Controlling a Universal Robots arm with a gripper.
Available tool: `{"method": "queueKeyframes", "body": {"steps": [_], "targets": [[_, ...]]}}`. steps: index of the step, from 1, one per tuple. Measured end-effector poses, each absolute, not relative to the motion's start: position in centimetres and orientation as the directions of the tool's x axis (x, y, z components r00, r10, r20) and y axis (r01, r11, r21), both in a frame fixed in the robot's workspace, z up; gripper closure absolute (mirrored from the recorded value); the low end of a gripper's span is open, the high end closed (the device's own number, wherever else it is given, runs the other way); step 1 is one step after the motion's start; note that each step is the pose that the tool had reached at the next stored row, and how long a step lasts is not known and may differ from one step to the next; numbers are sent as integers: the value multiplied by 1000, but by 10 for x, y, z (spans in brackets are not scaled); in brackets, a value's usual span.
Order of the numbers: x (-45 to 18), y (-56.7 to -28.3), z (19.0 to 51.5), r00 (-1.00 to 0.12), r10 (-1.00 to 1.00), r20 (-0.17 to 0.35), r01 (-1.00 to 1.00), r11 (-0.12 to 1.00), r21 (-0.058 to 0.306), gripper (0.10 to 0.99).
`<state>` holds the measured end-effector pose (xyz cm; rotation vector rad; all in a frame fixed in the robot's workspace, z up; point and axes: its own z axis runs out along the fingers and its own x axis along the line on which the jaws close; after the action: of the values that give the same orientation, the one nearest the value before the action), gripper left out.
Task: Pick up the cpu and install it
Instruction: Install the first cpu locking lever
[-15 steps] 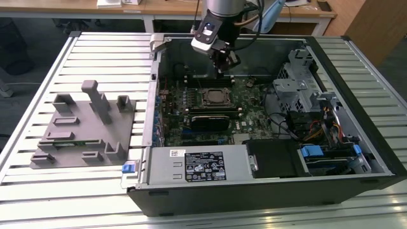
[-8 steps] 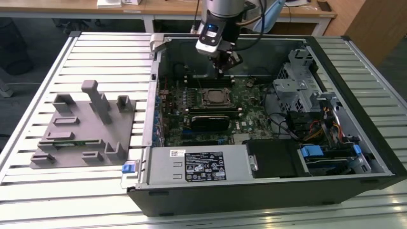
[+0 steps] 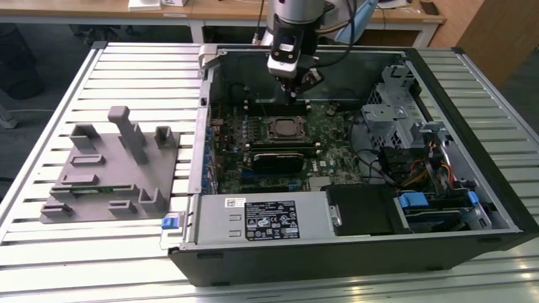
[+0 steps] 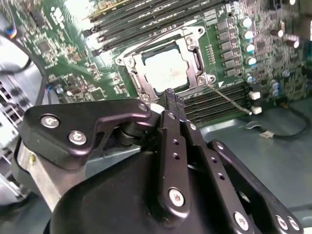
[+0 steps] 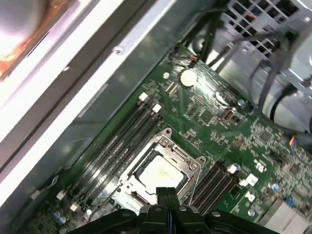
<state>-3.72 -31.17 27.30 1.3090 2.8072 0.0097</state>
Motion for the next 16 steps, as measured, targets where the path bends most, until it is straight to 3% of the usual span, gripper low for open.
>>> {"method": "queueKeyframes", "body": {"steps": [16], "targets": [[-37, -312, 271, -835, 549, -37, 549, 836, 24, 980]]}}
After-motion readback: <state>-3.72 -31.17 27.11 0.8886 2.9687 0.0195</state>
